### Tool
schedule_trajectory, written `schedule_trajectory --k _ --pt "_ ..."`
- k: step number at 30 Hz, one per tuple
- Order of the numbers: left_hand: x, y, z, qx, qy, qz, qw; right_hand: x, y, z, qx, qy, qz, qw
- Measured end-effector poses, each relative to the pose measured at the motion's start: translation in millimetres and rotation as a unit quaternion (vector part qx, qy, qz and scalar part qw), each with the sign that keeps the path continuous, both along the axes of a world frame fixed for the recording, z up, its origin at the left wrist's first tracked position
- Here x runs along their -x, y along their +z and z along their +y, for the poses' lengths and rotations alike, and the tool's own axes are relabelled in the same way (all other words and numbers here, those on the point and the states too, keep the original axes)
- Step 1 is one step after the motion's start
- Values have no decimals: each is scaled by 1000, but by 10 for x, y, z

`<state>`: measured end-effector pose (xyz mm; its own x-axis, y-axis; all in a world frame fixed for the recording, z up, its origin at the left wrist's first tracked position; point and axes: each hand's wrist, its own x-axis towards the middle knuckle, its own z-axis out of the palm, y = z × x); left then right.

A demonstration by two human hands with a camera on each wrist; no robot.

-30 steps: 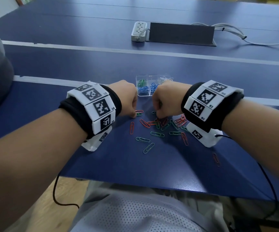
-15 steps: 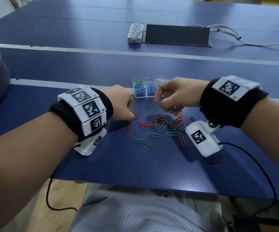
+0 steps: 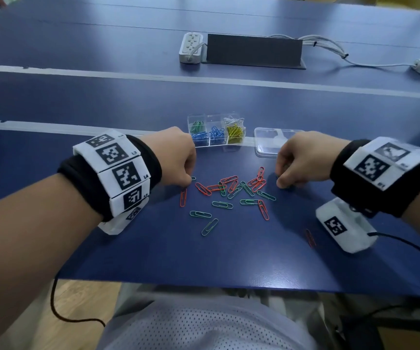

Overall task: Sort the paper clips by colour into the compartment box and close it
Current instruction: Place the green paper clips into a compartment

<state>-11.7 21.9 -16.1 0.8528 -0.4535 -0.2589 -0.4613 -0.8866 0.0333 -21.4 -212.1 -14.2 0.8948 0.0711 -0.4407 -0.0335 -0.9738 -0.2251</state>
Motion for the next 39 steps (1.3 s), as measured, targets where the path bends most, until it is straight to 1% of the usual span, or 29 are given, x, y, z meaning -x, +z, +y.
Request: schedule_trajectory --k 3,8,10,14,16,20,23,25,28,30,31,32,34,36,39 --pt "16 -15 11 18 13 -2 1000 41 -18 127 33 20 -8 999" --pt "-31 28 68 96 76 24 992 -5 17 198 39 20 14 999" --pt "-66 78 75 120 93 33 988 -96 87 211 17 14 -4 1000" --pt "-227 159 50 170 129 34 976 -343 288 331 -59 -9 -52 997" --pt "-345 182 28 202 153 29 967 -466 351 445 -98 -13 -63 993" --pt "-599 171 -28 253 205 33 945 -740 384 710 -134 -25 -80 987" --pt "-728 202 -68 268 235 21 934 -873 388 892 -148 -27 -91 984" --pt "-770 244 -96 268 241 26 932 -956 375 986 -153 -28 -97 983" --pt "-811 267 -126 246 242 31 938 -1080 323 1088 -118 -16 -90 989" --pt "-839 232 -132 248 257 45 933 -1128 292 1154 -118 -18 -80 990" --pt "-853 205 -130 268 271 62 923 -1120 290 1182 -107 -19 -85 990" --pt "-863 185 -131 299 288 83 906 -1107 283 1199 -102 -20 -86 991" --pt "-870 174 -137 359 319 126 868 -1075 269 1203 -147 -33 -70 986" --pt "-851 183 -135 400 338 154 838 -1074 259 1193 -182 -40 -69 980" --pt "-799 211 -135 445 344 172 808 -1054 264 1233 -128 -26 -101 986"
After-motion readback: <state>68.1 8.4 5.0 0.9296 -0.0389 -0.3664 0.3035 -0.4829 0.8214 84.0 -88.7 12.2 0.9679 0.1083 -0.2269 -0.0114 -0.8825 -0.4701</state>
